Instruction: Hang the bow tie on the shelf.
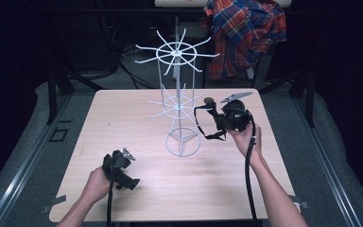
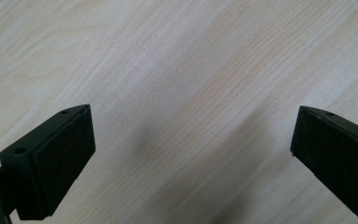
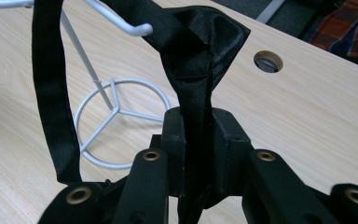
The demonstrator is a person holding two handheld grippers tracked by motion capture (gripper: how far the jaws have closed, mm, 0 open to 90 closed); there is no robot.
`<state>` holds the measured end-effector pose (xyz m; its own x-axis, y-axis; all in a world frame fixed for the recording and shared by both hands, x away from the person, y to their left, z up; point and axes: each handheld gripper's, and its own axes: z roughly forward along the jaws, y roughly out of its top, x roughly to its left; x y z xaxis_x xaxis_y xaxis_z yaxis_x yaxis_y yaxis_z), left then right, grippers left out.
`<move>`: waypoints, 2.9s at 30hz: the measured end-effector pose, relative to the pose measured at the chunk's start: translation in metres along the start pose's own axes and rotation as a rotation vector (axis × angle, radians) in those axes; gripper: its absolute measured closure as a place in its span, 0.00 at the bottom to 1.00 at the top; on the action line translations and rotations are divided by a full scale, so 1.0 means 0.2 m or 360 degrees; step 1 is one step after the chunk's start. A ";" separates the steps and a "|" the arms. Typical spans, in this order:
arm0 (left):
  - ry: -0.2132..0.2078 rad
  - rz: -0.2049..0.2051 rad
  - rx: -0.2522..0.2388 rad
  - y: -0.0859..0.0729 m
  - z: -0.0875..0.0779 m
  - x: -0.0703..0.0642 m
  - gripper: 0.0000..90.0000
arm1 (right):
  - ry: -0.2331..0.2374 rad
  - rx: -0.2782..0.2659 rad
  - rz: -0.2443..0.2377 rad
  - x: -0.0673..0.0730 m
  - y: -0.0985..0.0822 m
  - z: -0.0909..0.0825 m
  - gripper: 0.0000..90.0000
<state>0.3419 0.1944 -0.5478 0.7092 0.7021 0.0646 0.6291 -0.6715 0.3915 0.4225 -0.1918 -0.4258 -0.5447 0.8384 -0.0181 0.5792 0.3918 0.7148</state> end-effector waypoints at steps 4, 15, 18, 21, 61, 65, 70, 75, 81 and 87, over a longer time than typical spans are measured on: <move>-0.0001 -0.0001 0.0000 0.00 0.00 0.00 0.00 | 0.0008 0.0007 0.0005 0.01 -0.01 0.03 0.85; -0.0003 -0.0001 0.0003 0.00 0.00 0.00 0.00 | 0.0043 0.0029 0.0031 0.01 -0.03 0.10 0.84; 0.0001 -0.0003 -0.0004 0.00 0.01 0.00 0.00 | 0.0052 0.0038 0.0043 0.01 -0.04 0.11 0.84; 0.0005 -0.0001 0.0000 0.00 0.01 0.00 0.00 | 0.0071 0.0040 0.0058 0.01 -0.05 0.13 0.84; -0.0007 0.0003 0.0015 0.00 0.01 0.00 0.00 | 0.0229 0.0031 0.0140 0.04 -0.06 0.23 0.69; -0.0011 0.0004 0.0020 0.00 0.01 0.00 0.00 | 0.0243 0.0016 0.0131 0.04 -0.05 0.21 0.61; -0.0005 0.0003 0.0009 0.00 0.01 0.00 0.00 | 0.0249 -0.0001 0.0107 0.04 -0.05 0.16 0.58; -0.0008 0.0003 0.0010 0.00 0.01 0.00 0.00 | 0.0254 -0.0001 0.0071 0.05 -0.03 0.10 0.54; -0.0006 0.0004 0.0010 0.00 0.01 -0.01 0.00 | 0.0243 0.0018 0.0051 0.06 -0.03 0.03 0.48; -0.0011 0.0006 0.0016 0.00 0.01 -0.01 0.00 | 0.0240 0.0059 0.0041 0.05 -0.06 -0.04 0.40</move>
<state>0.3419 0.1927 -0.5492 0.7137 0.6979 0.0598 0.6296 -0.6765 0.3820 0.4053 -0.1903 -0.4286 -0.6125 0.7832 0.1072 0.6149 0.3868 0.6873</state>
